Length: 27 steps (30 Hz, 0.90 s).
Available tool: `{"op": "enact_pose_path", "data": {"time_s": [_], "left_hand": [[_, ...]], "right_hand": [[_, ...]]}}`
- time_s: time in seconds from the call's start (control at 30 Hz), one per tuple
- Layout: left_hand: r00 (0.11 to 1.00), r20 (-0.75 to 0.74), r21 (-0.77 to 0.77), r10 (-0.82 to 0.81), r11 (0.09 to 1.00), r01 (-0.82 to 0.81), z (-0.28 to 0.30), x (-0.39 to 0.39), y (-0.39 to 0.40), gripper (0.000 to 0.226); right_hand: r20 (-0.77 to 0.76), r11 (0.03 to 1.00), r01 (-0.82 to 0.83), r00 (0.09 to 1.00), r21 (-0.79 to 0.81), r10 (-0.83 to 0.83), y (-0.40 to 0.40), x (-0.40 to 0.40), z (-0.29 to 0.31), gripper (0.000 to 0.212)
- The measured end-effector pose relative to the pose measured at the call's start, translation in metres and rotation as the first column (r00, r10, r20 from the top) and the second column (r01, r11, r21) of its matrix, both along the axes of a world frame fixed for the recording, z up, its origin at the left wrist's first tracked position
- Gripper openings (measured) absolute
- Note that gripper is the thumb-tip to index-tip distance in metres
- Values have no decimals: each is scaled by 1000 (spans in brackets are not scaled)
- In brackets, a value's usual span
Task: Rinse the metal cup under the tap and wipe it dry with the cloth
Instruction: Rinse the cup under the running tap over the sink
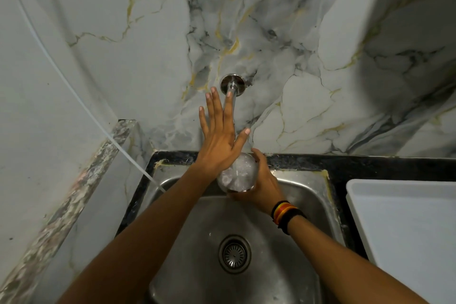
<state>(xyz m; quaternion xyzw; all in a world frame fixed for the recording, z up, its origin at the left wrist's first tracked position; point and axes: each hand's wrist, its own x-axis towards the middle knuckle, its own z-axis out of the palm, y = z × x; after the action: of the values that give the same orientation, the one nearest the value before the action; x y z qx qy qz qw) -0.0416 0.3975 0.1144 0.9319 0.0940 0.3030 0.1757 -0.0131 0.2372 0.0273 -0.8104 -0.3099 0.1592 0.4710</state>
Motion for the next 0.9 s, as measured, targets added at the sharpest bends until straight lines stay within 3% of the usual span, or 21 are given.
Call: {"op": "enact_pose_path", "data": {"time_s": [0.1,0.67,0.9], "left_hand": [[1000,6,9,9,1000,-9,-1,1,0,94],[998,33,-44,52,998,-51,1,1,-11,94],[997,32,9,63,998,-64,2,-1,-10,93]], "right_hand": [[36,999,-22,999,47,21,-17,-1,-10,136],[65,999,38,997,-11,-37,-30,7,-12,135],[102,999,-28,994,-39,31,-34,0,-17,136]]}}
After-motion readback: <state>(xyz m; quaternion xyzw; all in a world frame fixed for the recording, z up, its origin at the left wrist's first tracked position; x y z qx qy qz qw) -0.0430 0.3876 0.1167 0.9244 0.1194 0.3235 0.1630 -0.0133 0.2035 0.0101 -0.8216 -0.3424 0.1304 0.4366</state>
